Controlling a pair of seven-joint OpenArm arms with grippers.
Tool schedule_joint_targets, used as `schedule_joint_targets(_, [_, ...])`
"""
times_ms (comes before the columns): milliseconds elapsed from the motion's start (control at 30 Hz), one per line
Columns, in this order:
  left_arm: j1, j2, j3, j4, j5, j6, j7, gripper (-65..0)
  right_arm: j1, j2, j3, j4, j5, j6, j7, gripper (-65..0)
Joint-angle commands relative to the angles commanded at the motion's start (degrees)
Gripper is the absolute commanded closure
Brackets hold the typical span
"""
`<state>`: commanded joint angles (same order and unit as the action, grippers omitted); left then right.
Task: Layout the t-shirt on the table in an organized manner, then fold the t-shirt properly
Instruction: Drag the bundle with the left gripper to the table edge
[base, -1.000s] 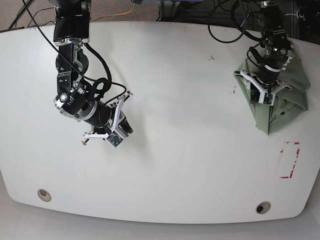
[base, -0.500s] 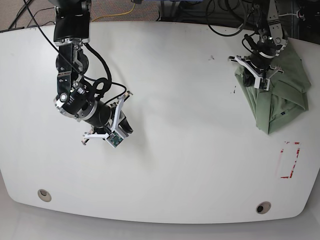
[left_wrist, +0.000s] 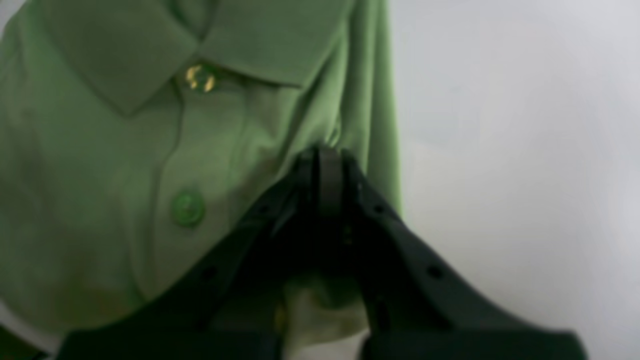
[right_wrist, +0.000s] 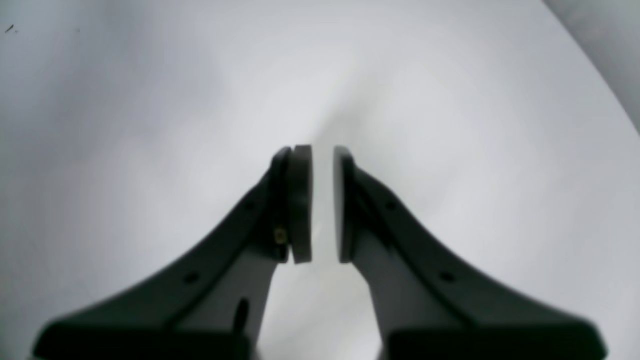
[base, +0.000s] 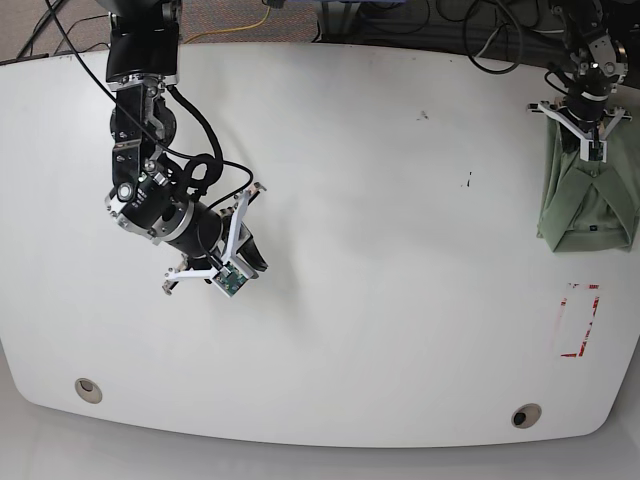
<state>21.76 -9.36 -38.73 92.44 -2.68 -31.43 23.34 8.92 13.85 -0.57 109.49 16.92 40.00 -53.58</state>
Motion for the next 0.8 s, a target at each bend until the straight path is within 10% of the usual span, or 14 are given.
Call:
schedule_joint_targets(300, [-0.9,-0.5,-4.2,3.6,0.0,-2.4,0.1,0.0,0.0,0.0,0.0,0.0,0.0,0.0,0.0,-7.1])
schedule_joint_targets(800, [-10.7,-0.4,9.9,2.4,0.4,-2.0,0.2,0.0,0.1,-0.5,-0.1,-0.1,0.0,0.0,0.0,-7.1])
